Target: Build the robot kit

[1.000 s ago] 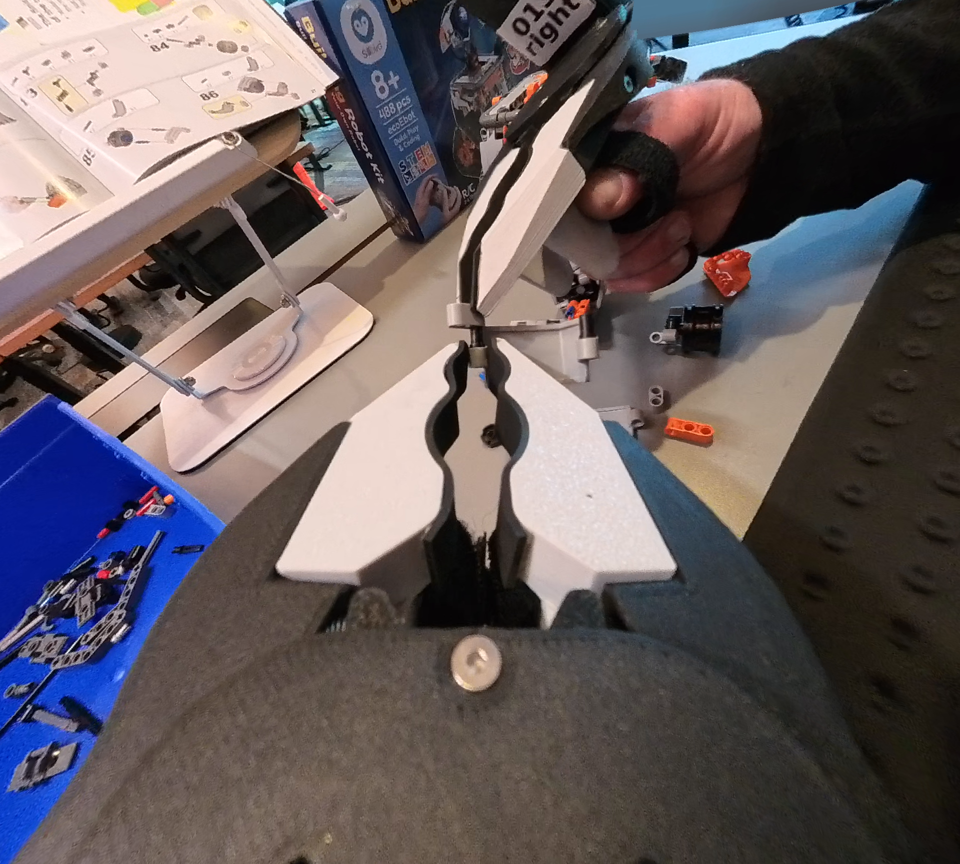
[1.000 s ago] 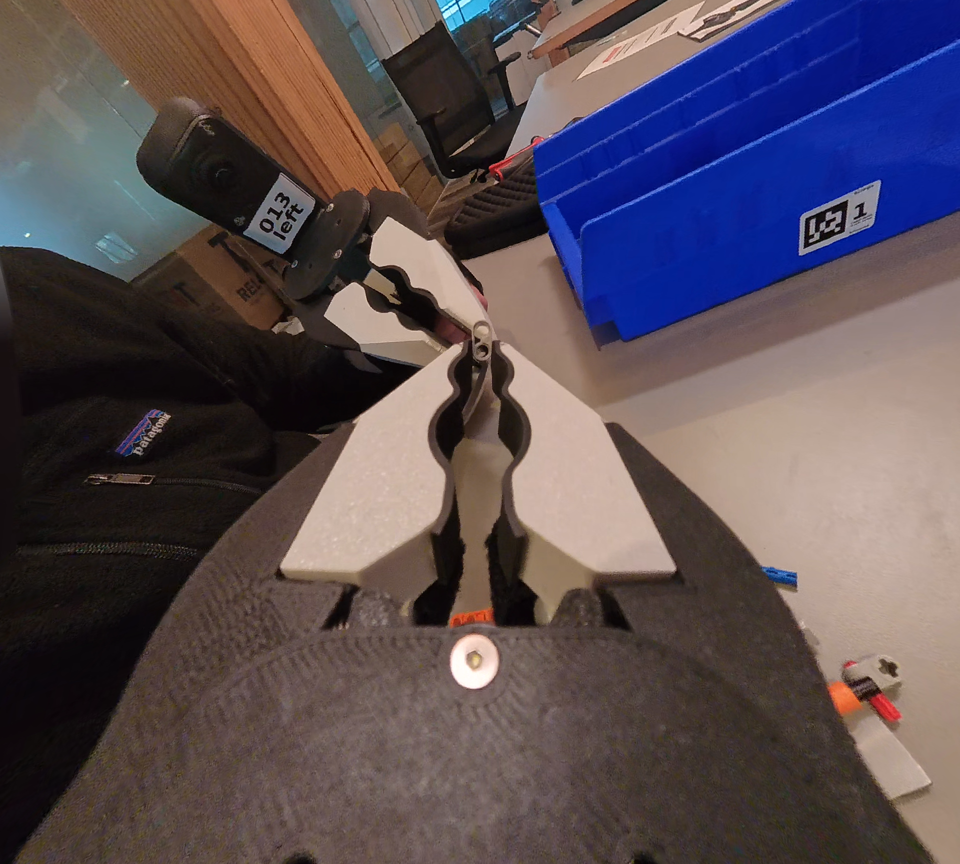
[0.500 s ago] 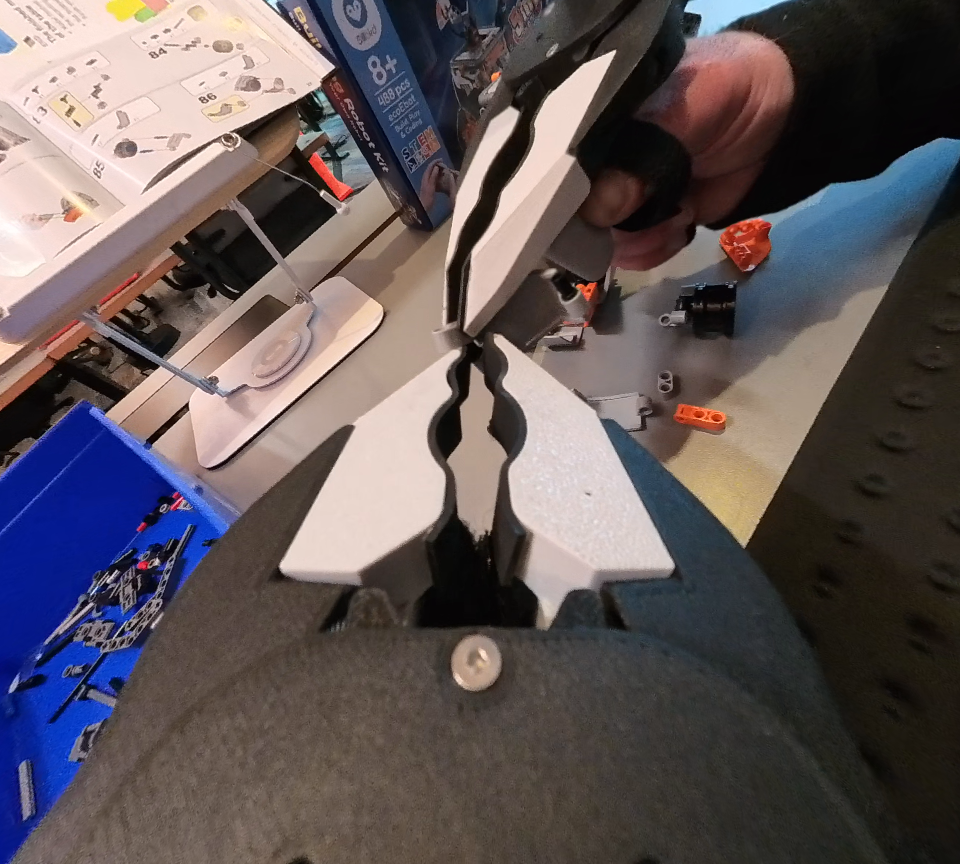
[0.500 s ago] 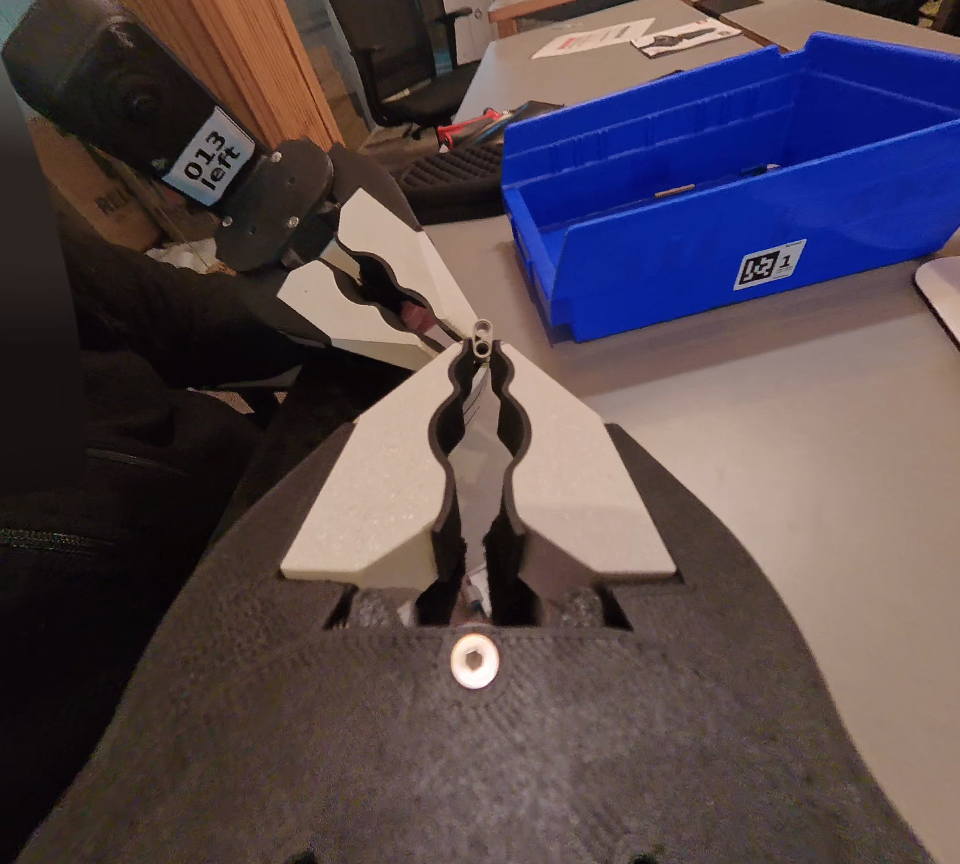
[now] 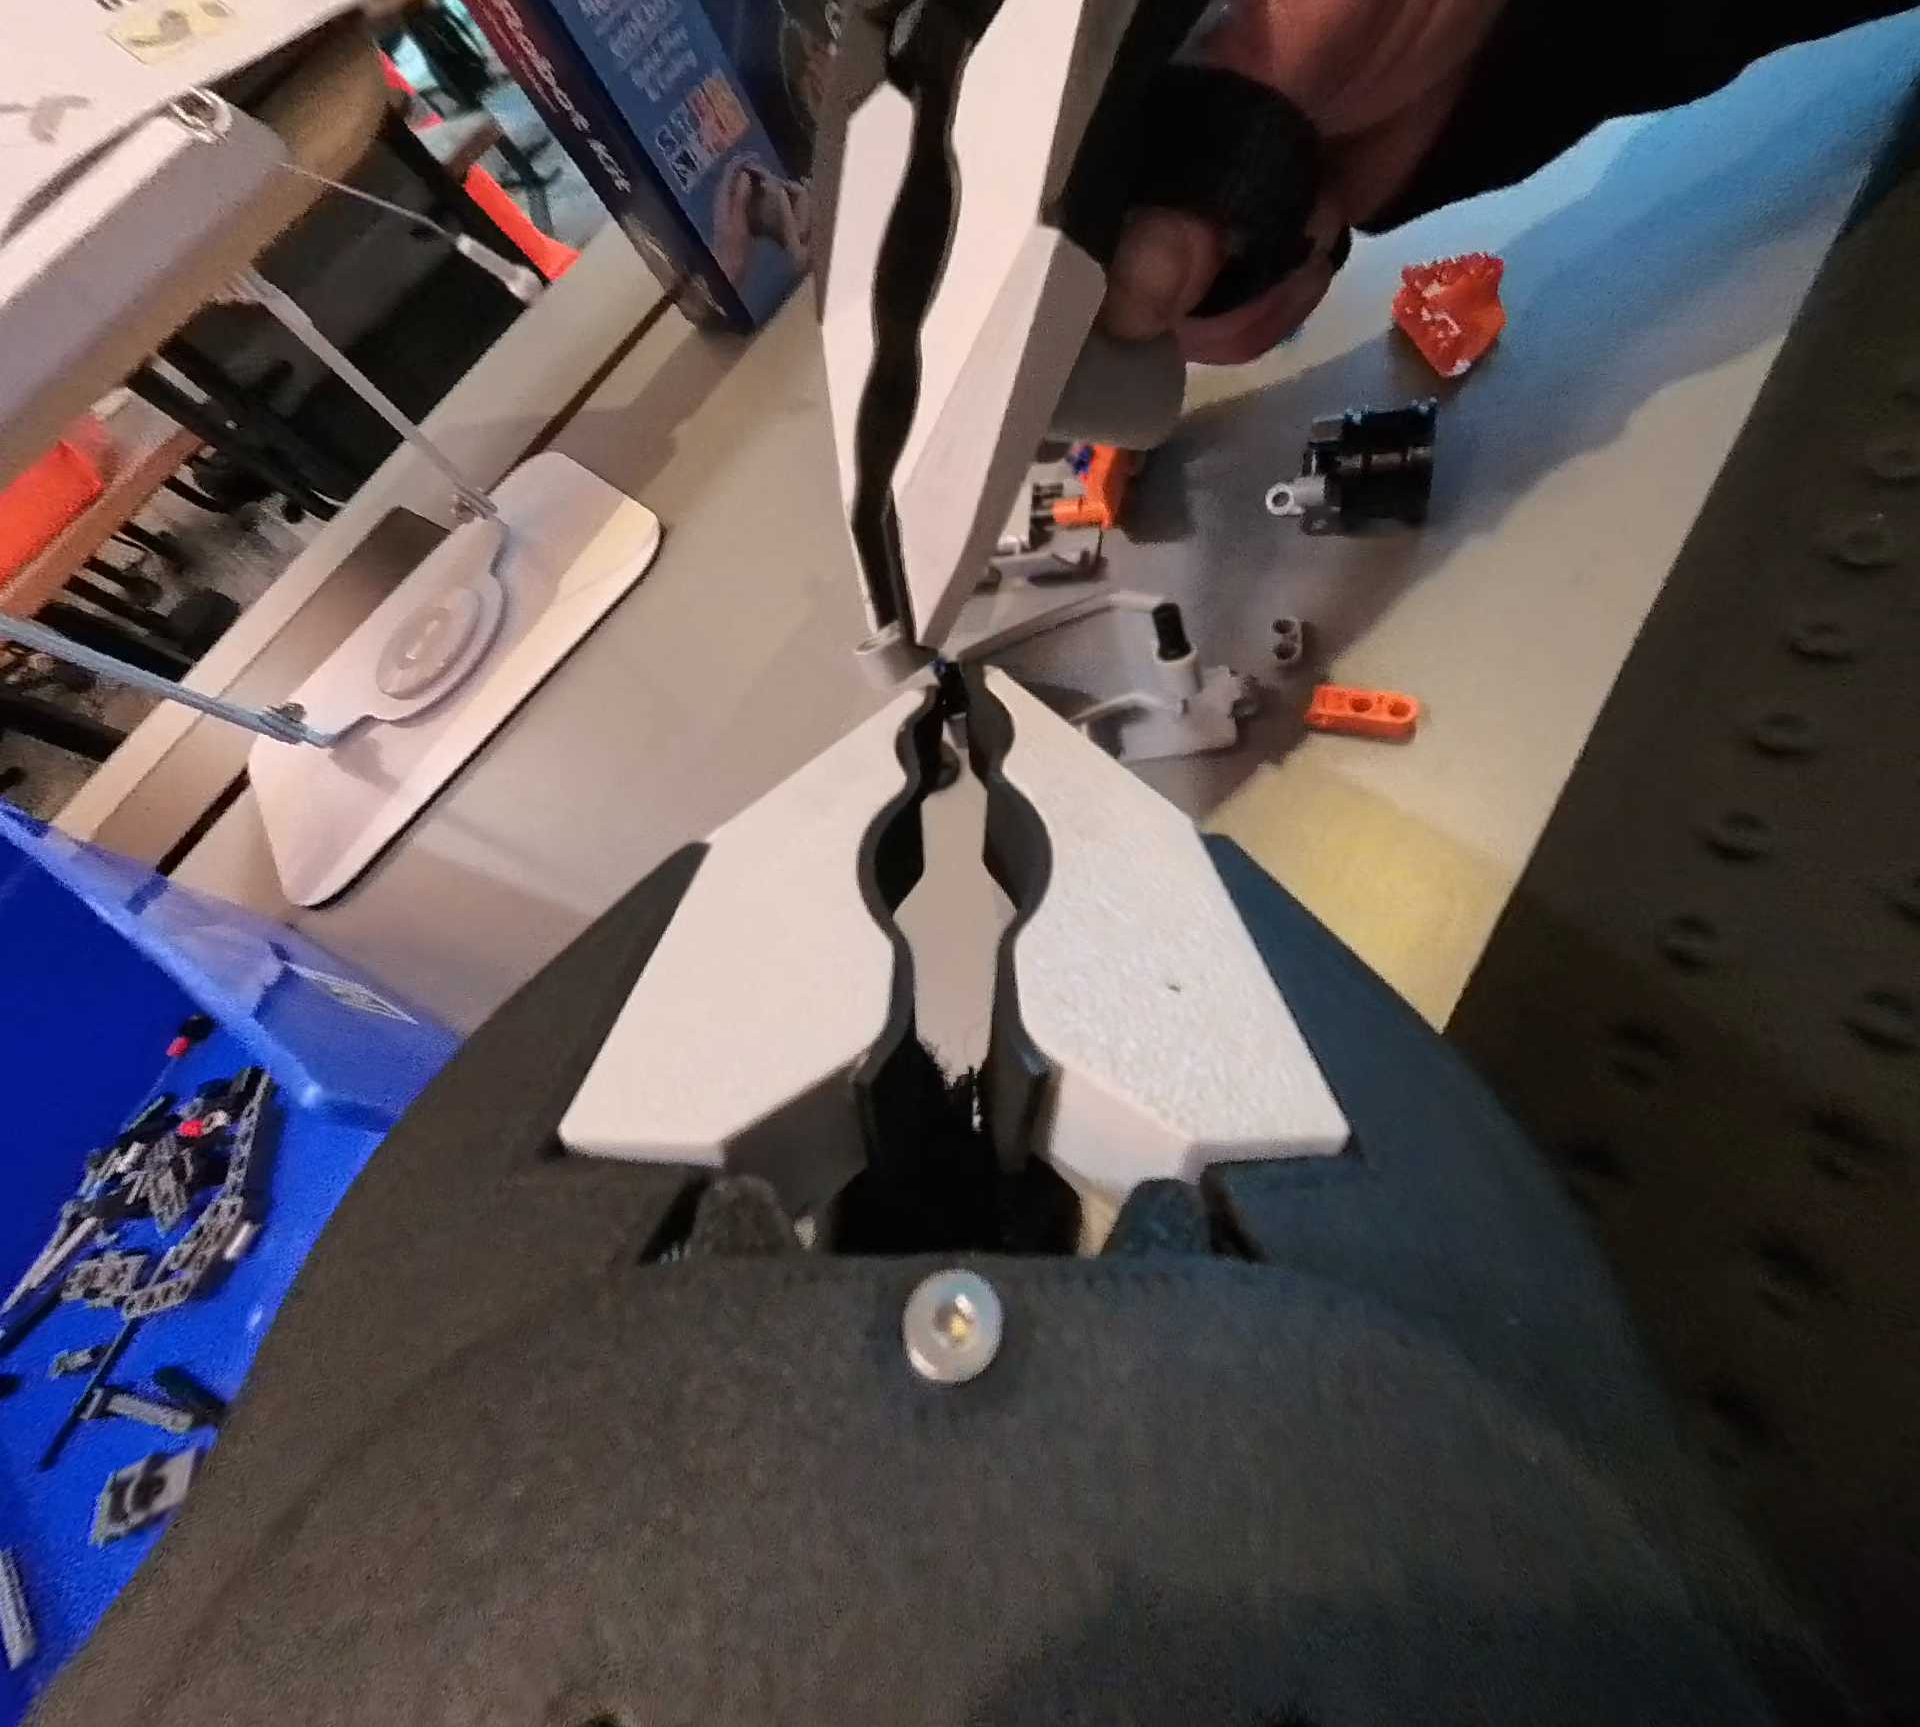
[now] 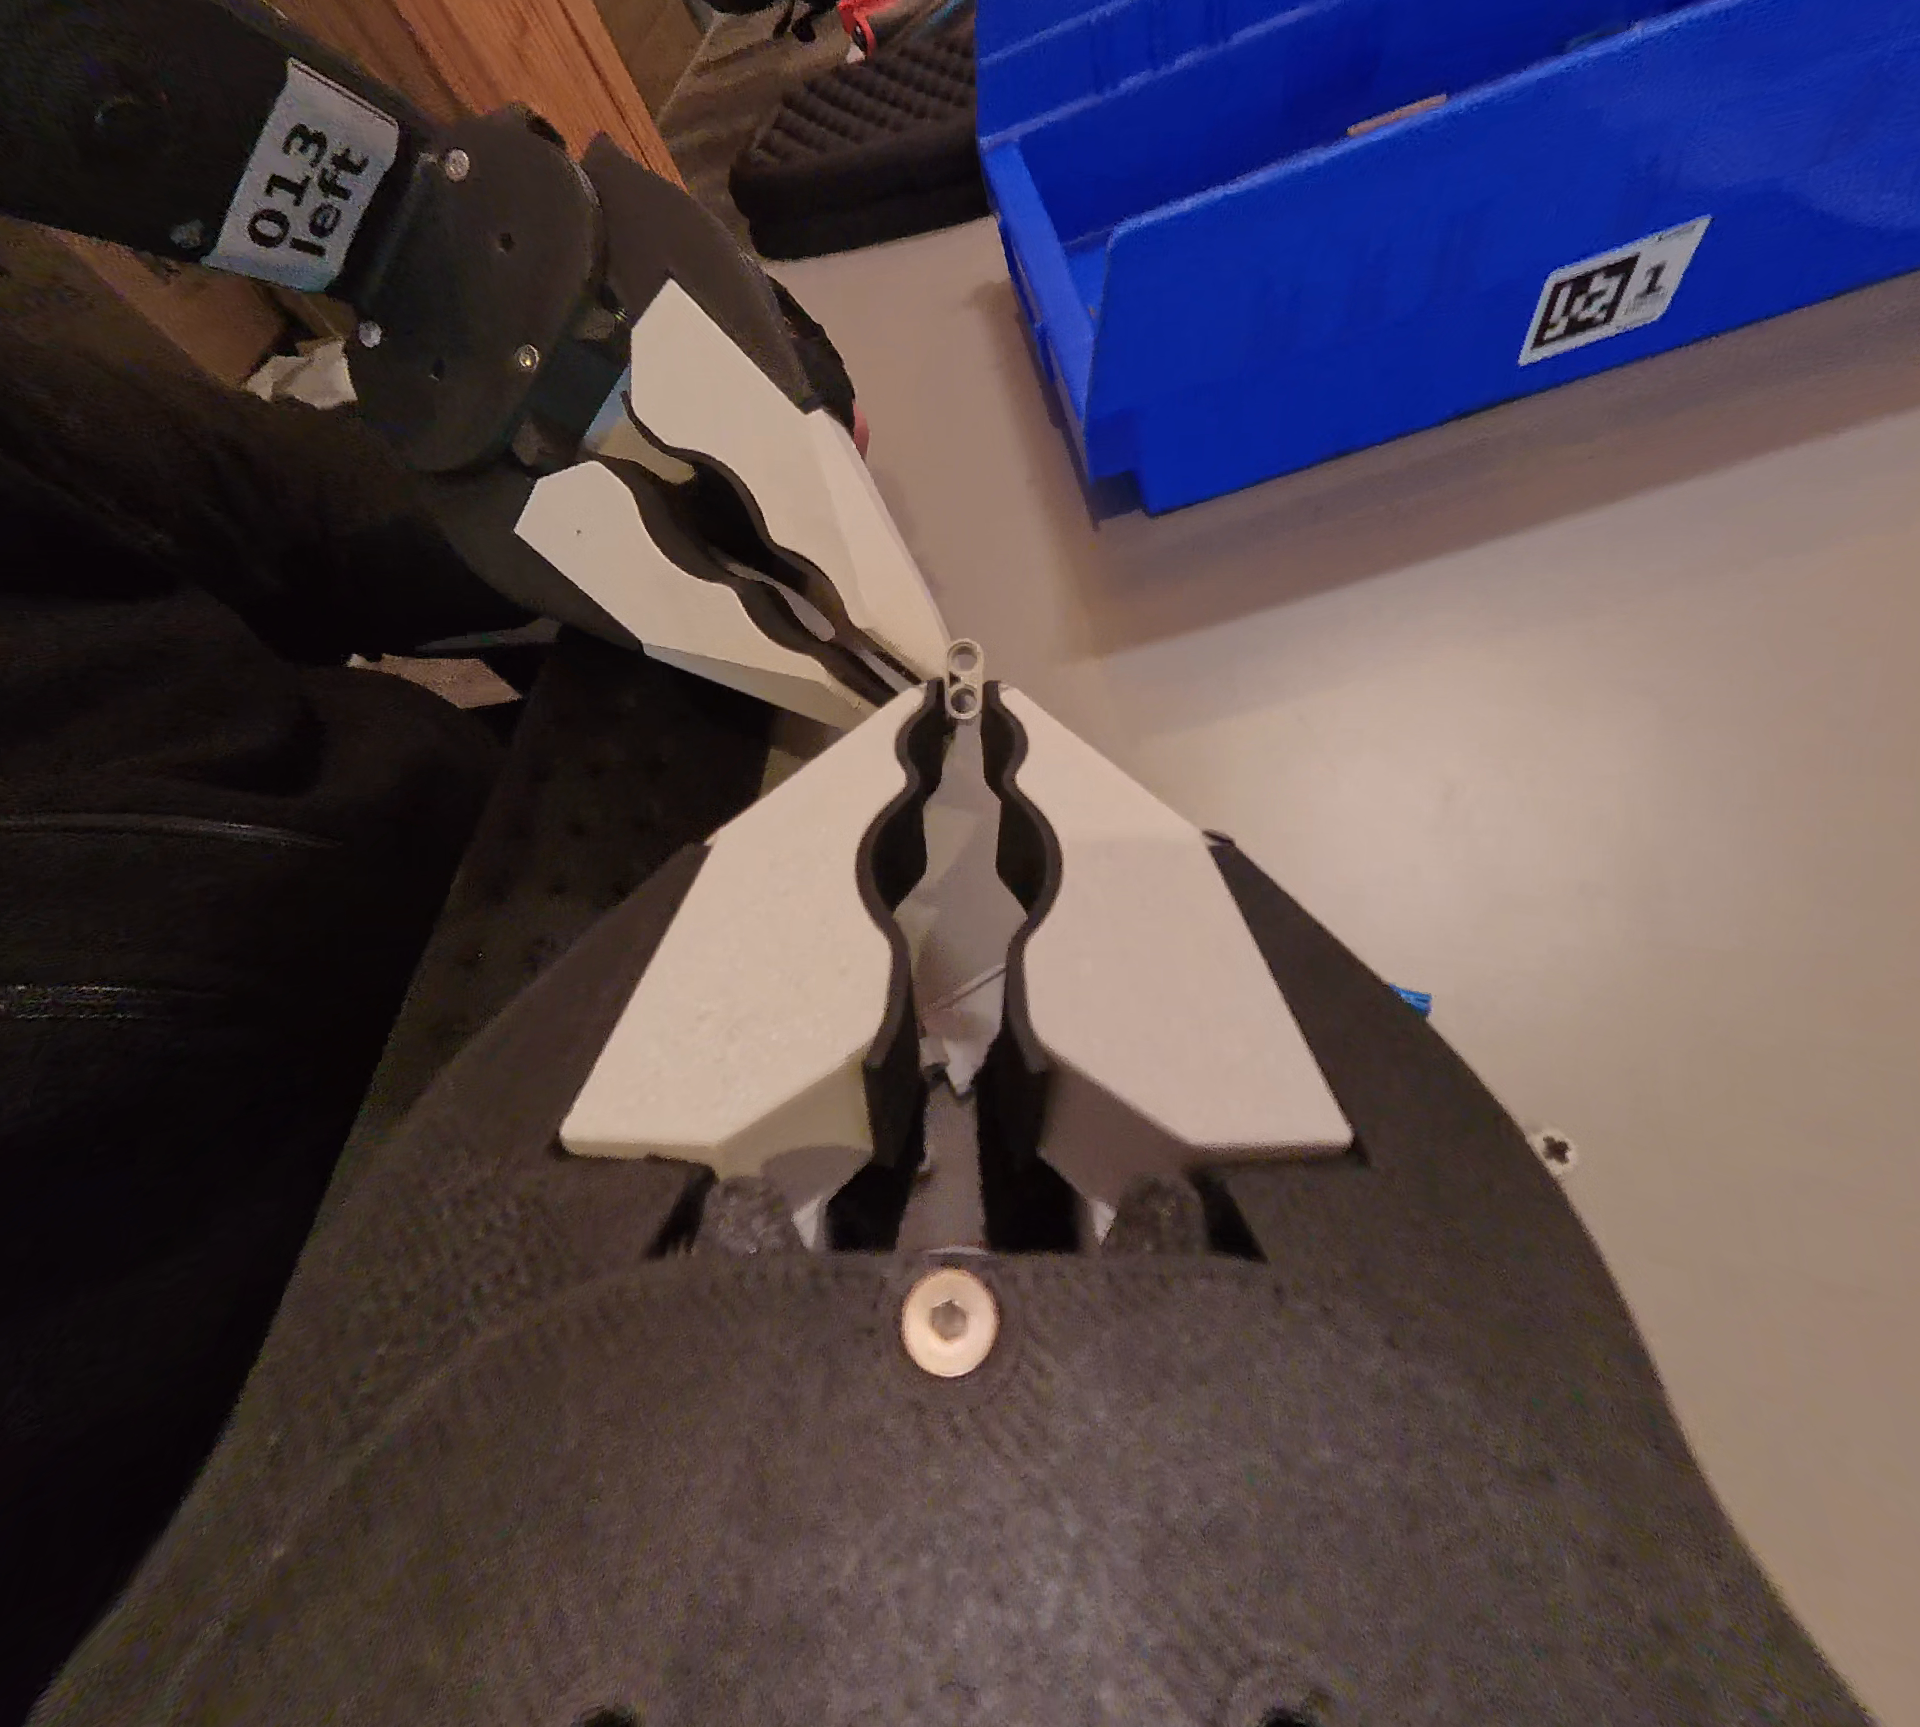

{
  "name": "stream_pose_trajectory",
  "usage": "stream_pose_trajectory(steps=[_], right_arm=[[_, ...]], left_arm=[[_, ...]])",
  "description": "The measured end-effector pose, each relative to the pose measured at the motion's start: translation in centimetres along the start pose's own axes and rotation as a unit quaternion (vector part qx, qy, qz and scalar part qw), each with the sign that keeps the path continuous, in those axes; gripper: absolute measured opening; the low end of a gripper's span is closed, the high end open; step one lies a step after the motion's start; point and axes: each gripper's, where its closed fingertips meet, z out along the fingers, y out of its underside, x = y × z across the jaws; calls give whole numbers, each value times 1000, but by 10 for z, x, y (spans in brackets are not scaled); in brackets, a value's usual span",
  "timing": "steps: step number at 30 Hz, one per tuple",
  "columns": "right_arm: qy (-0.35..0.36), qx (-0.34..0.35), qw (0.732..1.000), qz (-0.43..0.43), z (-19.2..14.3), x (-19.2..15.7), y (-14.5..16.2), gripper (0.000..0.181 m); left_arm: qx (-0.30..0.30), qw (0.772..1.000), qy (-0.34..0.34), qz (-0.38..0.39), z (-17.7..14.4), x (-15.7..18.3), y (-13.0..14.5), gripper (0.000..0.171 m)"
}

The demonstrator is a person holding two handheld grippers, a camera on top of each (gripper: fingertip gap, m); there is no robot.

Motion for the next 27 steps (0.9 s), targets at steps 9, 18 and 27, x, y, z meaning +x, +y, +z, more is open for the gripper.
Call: stream_pose_trajectory(steps=[9,18,27], right_arm=[[9,-86,996,-7,11,-1,29,4],[13,-110,994,15,12,1,42,4],[13,-103,994,20,10,1,45,4]], left_arm=[[-87,992,94,6,12,27,42,3],[-115,979,156,-59,13,37,56,17],[-147,970,168,-93,16,40,62,6]])
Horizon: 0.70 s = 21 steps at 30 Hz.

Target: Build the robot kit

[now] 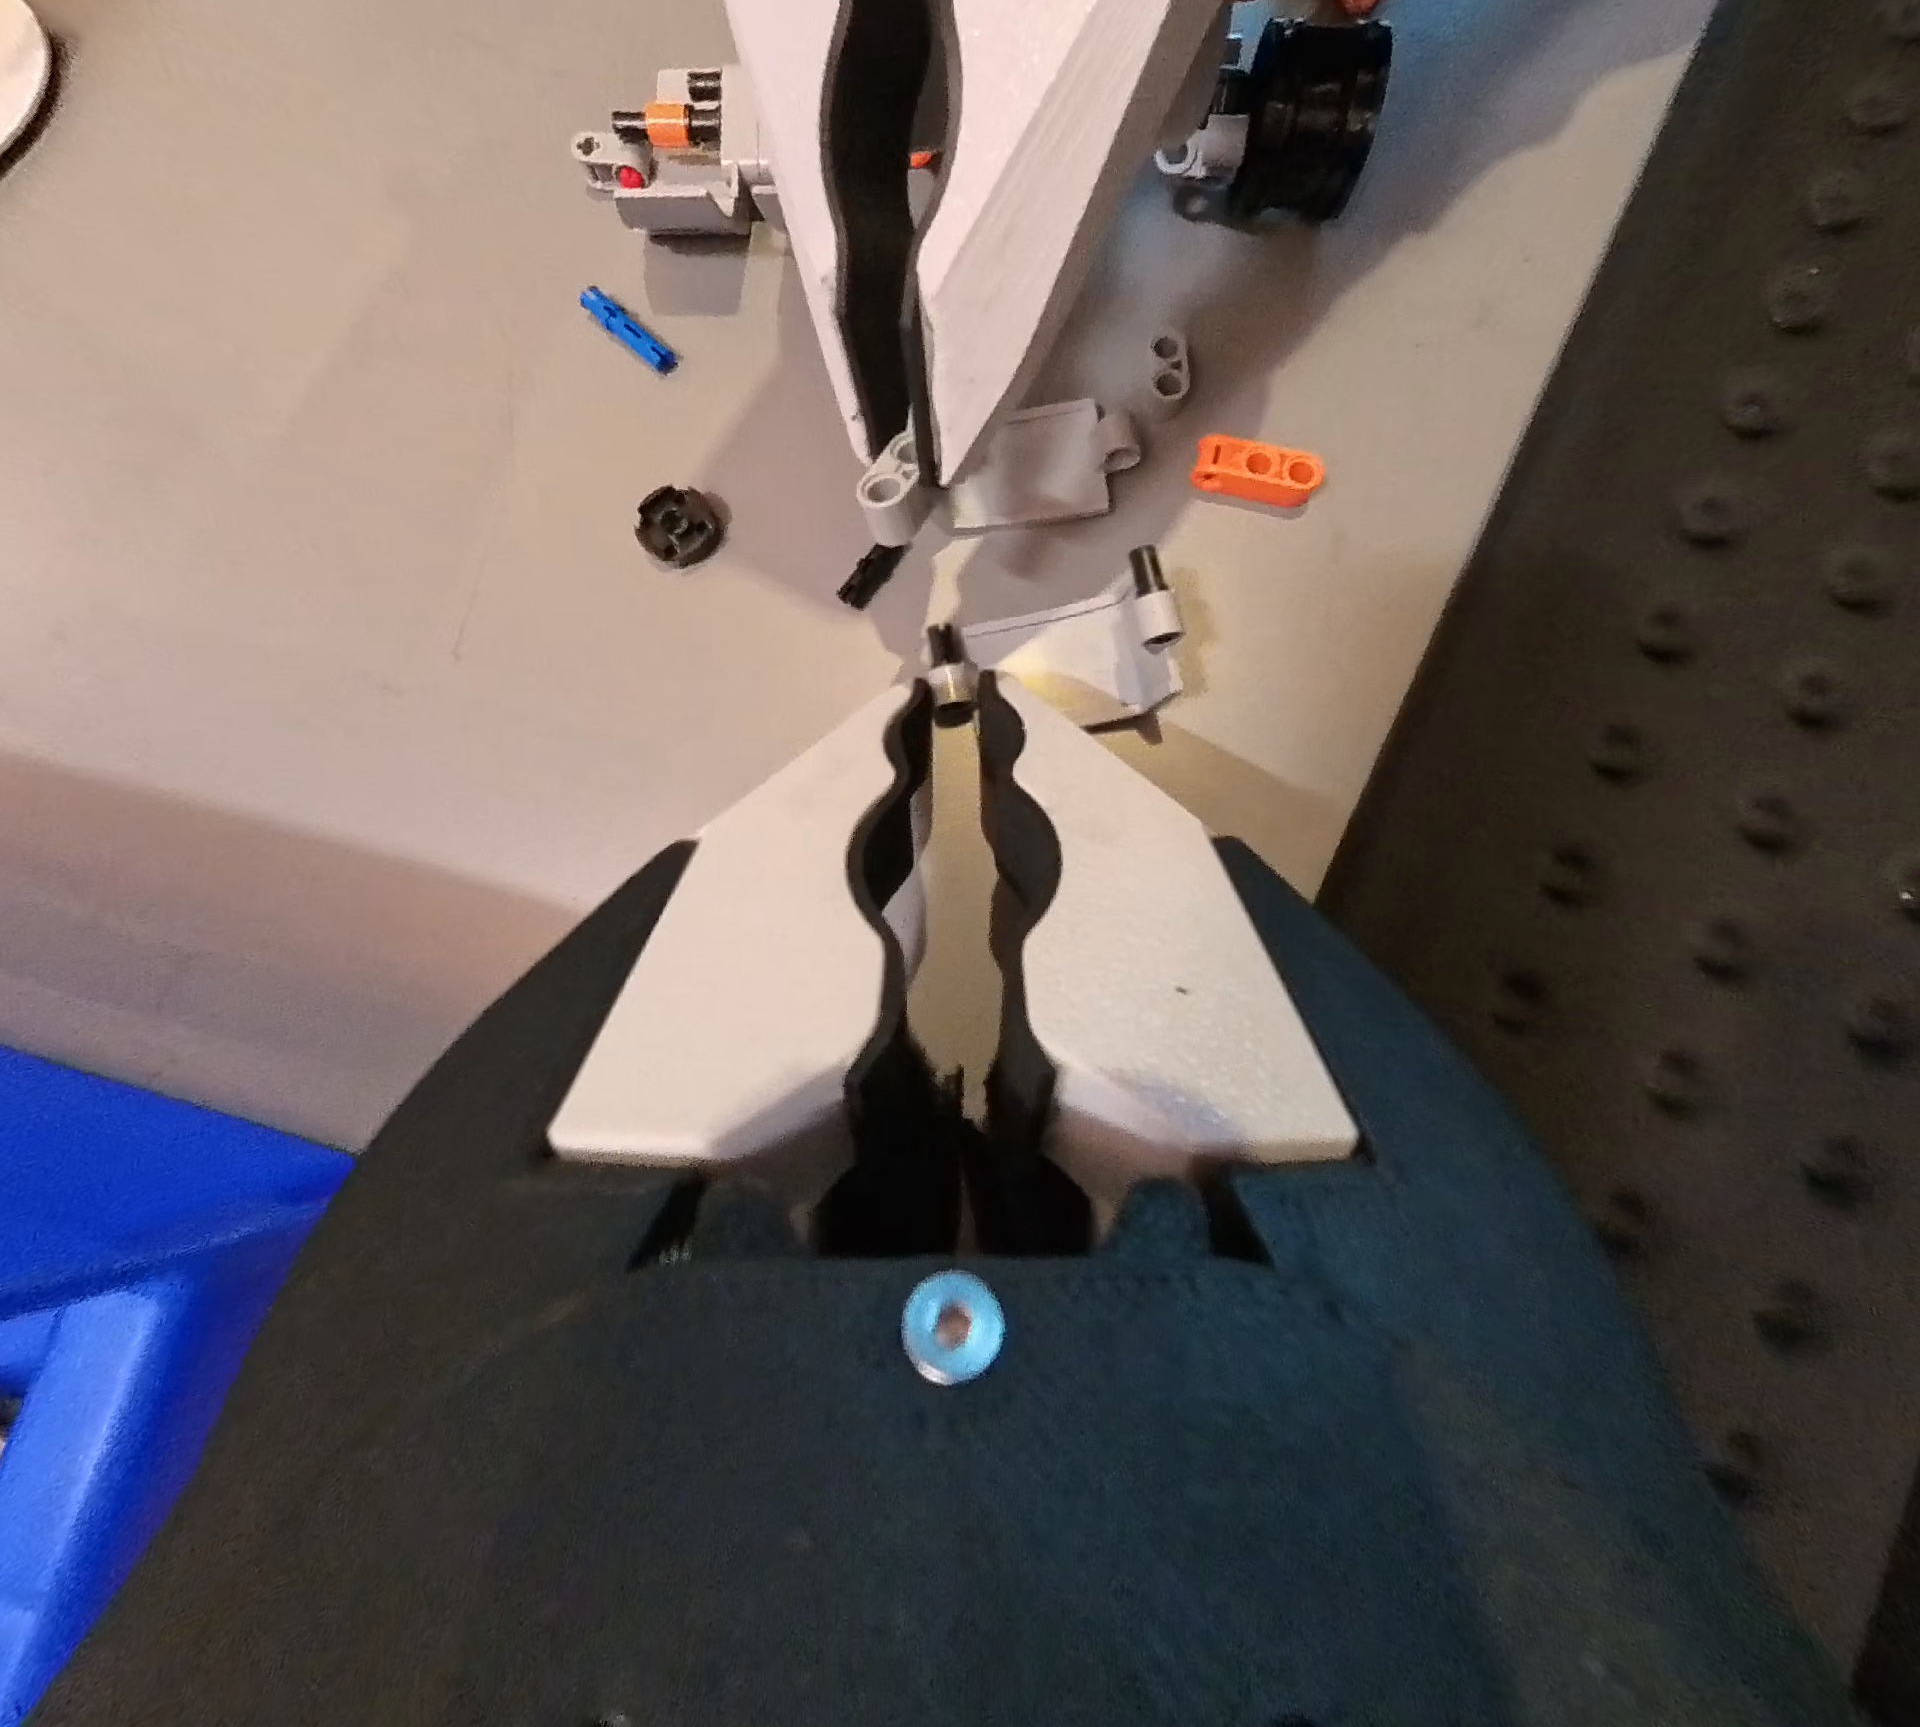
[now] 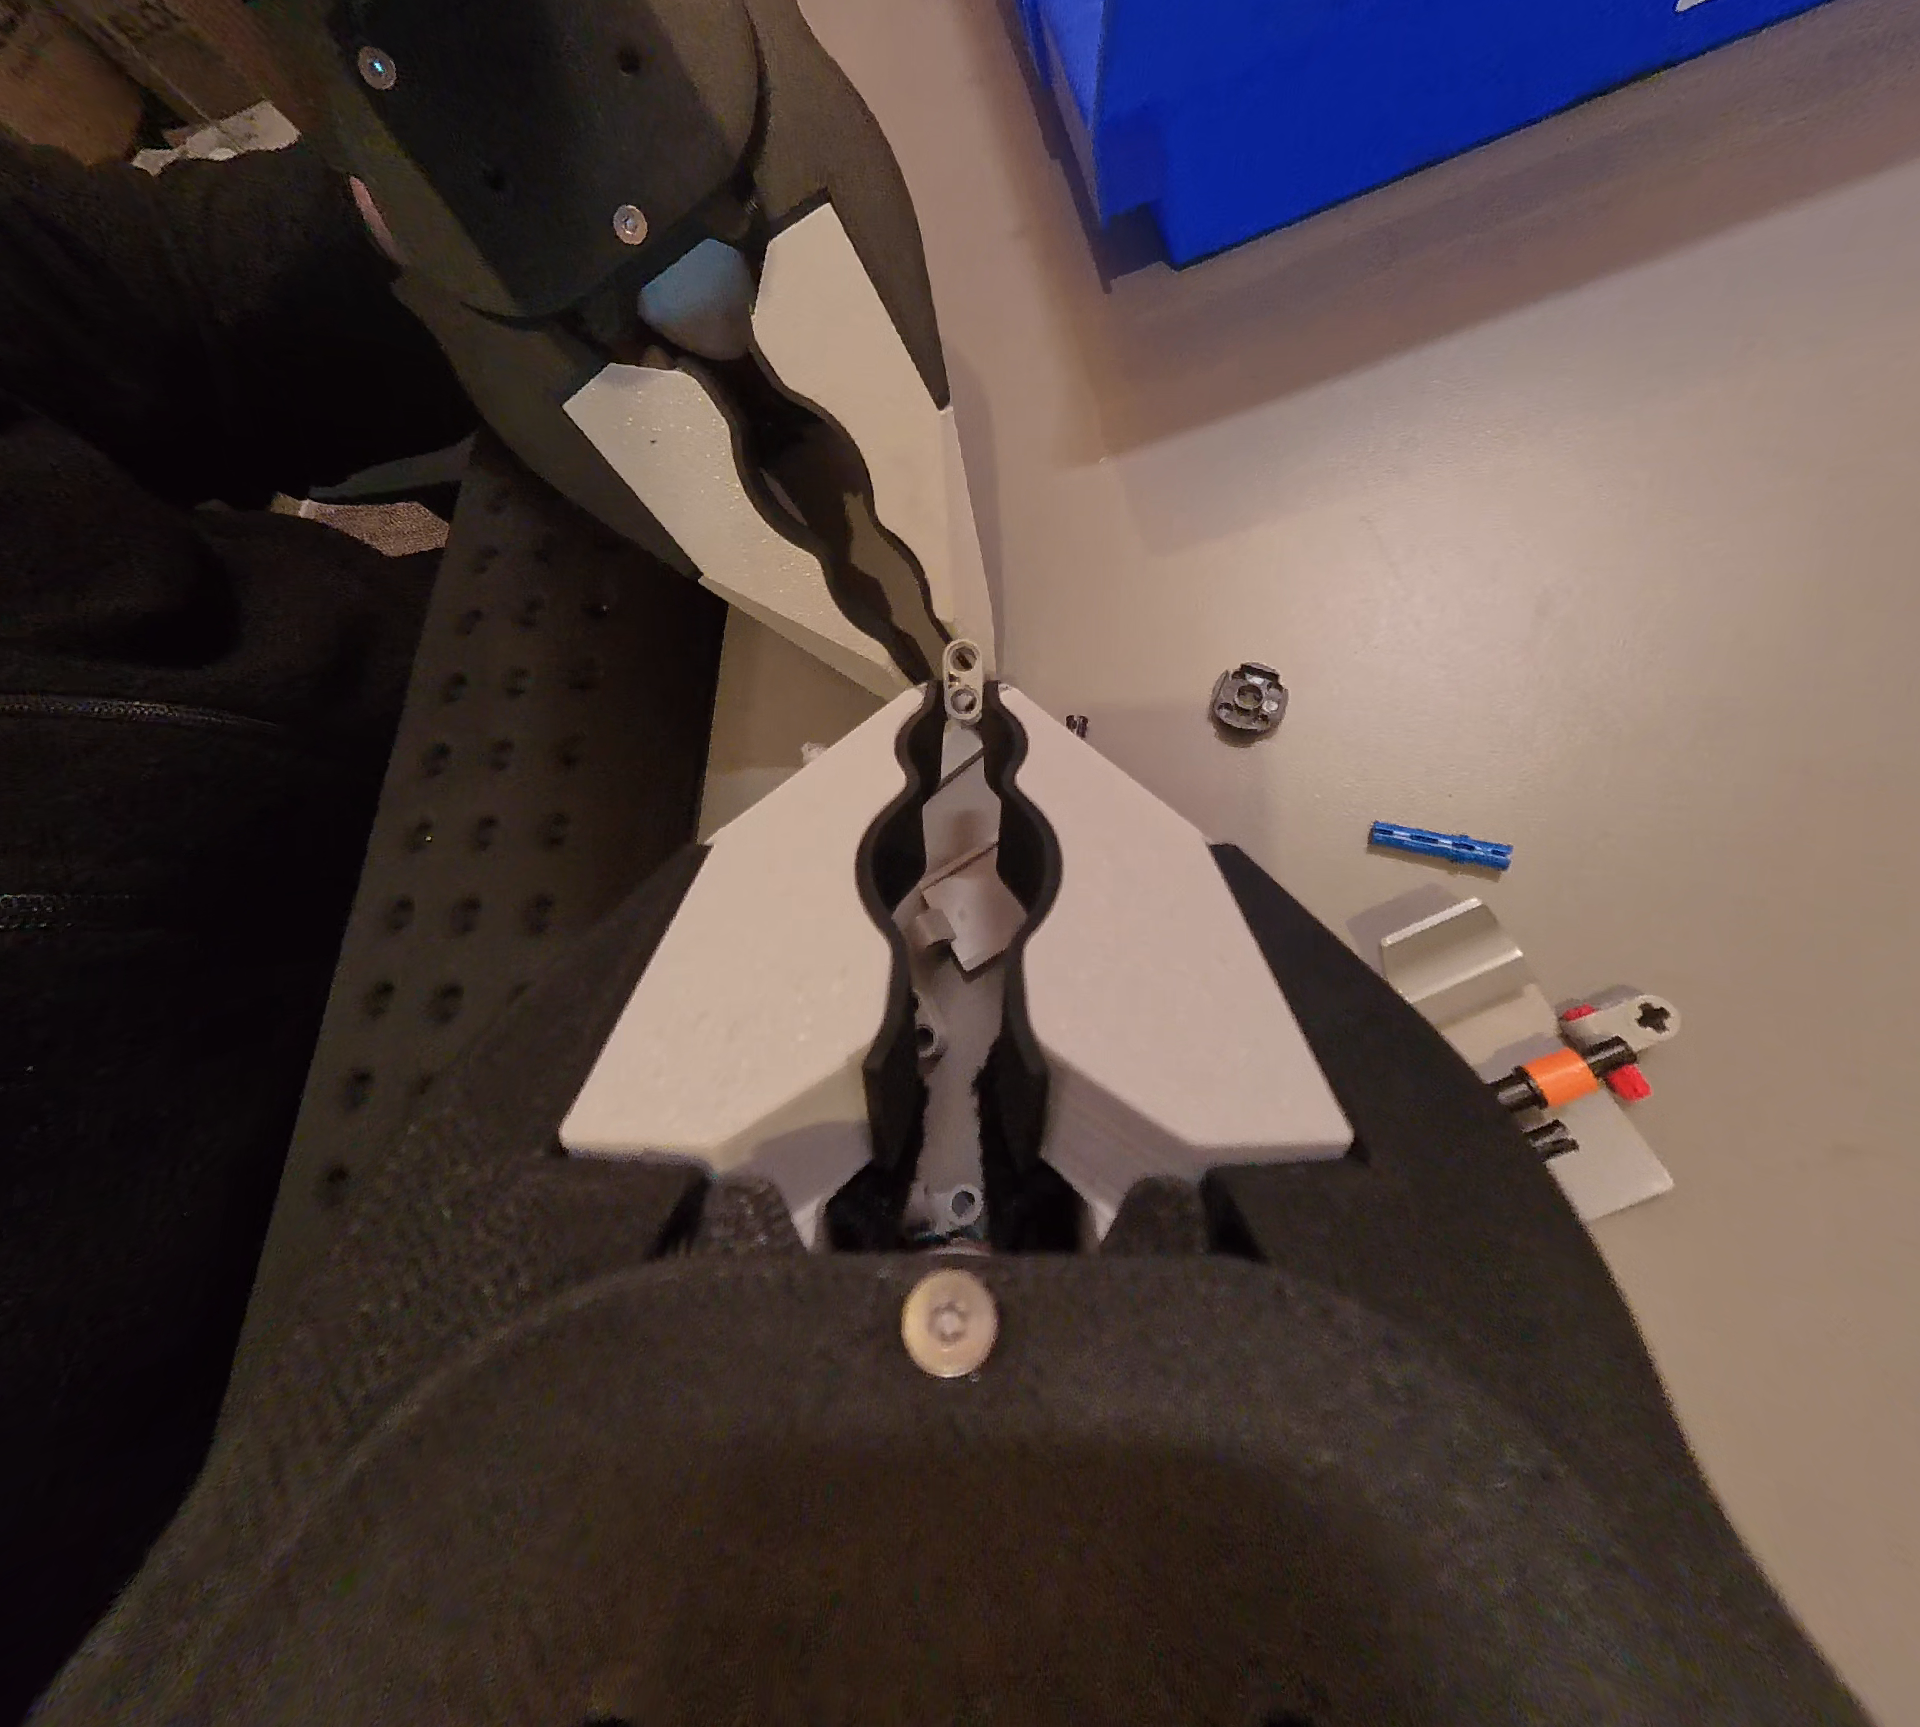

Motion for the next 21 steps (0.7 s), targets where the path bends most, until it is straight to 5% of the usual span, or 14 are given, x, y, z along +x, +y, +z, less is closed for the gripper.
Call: stream_pose_trajectory(steps=[5,11,21], right_arm=[[-9,15,1000,12,-1,-2,-3,4],[-56,125,986,100,-17,-6,-23,4],[-118,231,957,132,-40,-21,-44,4]], left_arm=[[33,999,-31,12,-6,-6,-10,4],[139,987,-73,39,-33,-7,-49,5],[203,971,-113,63,-53,-4,-76,5]])
